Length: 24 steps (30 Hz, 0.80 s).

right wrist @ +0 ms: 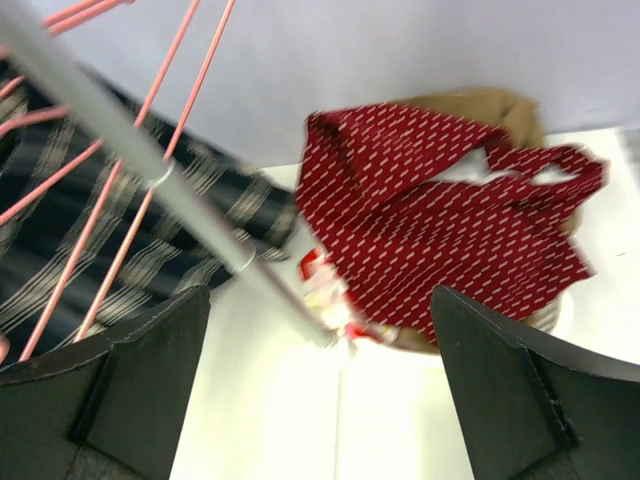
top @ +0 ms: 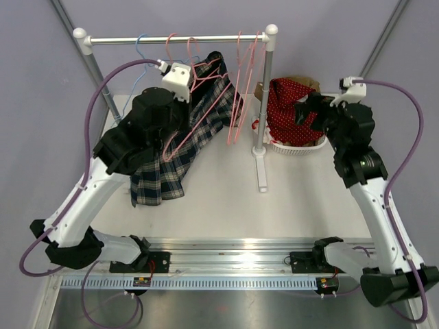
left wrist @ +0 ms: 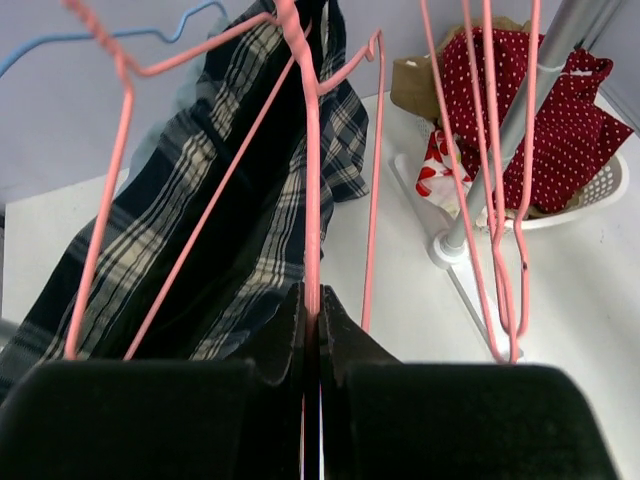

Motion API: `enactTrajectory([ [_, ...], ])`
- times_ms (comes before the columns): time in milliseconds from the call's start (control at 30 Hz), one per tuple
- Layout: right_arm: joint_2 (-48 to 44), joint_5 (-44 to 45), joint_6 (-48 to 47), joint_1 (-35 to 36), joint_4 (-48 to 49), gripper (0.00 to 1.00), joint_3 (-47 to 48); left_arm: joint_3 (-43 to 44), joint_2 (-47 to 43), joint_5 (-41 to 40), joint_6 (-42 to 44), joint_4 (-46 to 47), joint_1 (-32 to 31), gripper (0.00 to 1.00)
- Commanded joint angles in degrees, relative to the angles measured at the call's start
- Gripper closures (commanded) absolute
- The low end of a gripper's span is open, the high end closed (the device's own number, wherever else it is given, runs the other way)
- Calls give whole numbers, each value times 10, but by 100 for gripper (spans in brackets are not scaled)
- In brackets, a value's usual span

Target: Remove the skirt from the hanger

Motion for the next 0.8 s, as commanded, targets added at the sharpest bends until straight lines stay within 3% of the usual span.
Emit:
enactTrajectory([
  [0,-42,-77,59,3,11,0,-67,54,49,-17,29,90,-1,100],
  [267,-106,-91,44,3,-21,0,-108,146,115,-11,8,138,-2,100],
  [733,-118,-110,59,3,-26,1,-107,195,211,6,-31,107,-1,100],
  [767,-121,-110,59,3,-26,1,-107,190,208,6,-36,103,-1,95],
])
